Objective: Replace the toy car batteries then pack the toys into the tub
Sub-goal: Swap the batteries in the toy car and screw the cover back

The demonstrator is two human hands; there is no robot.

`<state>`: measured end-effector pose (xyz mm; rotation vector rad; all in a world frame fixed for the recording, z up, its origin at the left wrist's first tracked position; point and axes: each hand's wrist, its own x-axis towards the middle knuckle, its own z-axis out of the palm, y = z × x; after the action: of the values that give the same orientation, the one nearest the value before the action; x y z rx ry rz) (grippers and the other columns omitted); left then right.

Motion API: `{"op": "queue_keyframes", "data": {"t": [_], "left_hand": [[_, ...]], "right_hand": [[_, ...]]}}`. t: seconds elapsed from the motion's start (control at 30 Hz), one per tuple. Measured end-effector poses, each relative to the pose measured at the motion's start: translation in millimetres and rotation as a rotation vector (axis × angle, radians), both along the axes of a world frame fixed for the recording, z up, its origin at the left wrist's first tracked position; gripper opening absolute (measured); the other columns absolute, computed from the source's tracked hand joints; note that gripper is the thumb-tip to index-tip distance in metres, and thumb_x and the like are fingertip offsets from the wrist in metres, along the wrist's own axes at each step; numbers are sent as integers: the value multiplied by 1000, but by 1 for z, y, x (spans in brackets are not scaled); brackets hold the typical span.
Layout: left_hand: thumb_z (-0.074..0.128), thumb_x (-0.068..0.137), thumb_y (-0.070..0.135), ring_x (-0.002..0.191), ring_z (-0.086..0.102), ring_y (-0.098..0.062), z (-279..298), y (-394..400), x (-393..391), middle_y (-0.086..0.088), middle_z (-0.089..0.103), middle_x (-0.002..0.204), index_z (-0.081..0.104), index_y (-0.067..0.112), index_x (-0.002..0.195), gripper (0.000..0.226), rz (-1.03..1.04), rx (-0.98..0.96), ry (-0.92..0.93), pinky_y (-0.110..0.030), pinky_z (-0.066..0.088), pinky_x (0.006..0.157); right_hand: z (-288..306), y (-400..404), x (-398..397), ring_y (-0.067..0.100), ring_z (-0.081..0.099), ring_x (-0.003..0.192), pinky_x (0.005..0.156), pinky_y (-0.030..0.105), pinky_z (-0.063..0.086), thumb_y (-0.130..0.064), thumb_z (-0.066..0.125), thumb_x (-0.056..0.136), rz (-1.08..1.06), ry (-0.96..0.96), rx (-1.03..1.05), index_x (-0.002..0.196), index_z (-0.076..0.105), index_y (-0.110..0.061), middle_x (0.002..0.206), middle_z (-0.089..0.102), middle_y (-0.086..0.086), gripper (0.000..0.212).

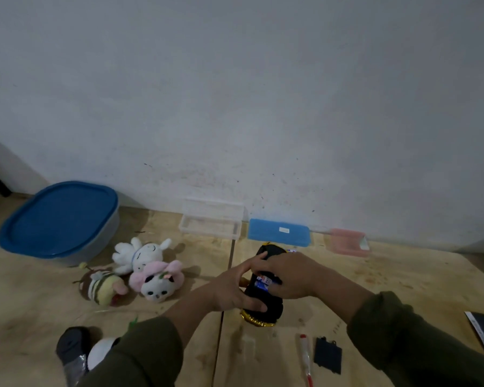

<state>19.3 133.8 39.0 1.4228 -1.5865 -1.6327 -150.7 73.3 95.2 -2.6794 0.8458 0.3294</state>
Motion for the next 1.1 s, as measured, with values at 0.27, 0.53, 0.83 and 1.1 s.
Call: {"op": "queue_keyframes", "data": {"t": [0.27,0.53,0.83,1.1], "left_hand": [[84,68,14,115,56,-6,-5,-6,-14,14,52,131,28,57,135,97,121,-9,119,-21,52,87],[85,68,17,119,53,-5,-7,-15,-12,22,39,142,25,61,136,100,227,-108,145,-29,53,93],[81,72,12,111,60,-1,-9,-13,-18,16,52,133,12,65,137,108,413,-269,93,-20,54,84],[81,74,21,106,64,-6,1,-12,-19,8,54,136,9,69,134,106,442,-359,113,-32,58,84]], "right_hand": [[-14,-4,-13,11,51,71,58,25,37,-33,67,82,-329,-419,125,88,45,-26,80,52,-10,24],[10,-2,-17,13,53,62,51,20,40,-25,61,89,-785,-595,458,95,55,-20,77,56,-3,9],[9,26,2,7,40,55,45,19,29,-24,50,95,-1060,-574,482,122,58,-20,75,53,-2,29],[10,46,17,5,52,71,49,14,34,-29,50,95,-1128,-720,385,126,56,-25,95,59,-6,32]]}}
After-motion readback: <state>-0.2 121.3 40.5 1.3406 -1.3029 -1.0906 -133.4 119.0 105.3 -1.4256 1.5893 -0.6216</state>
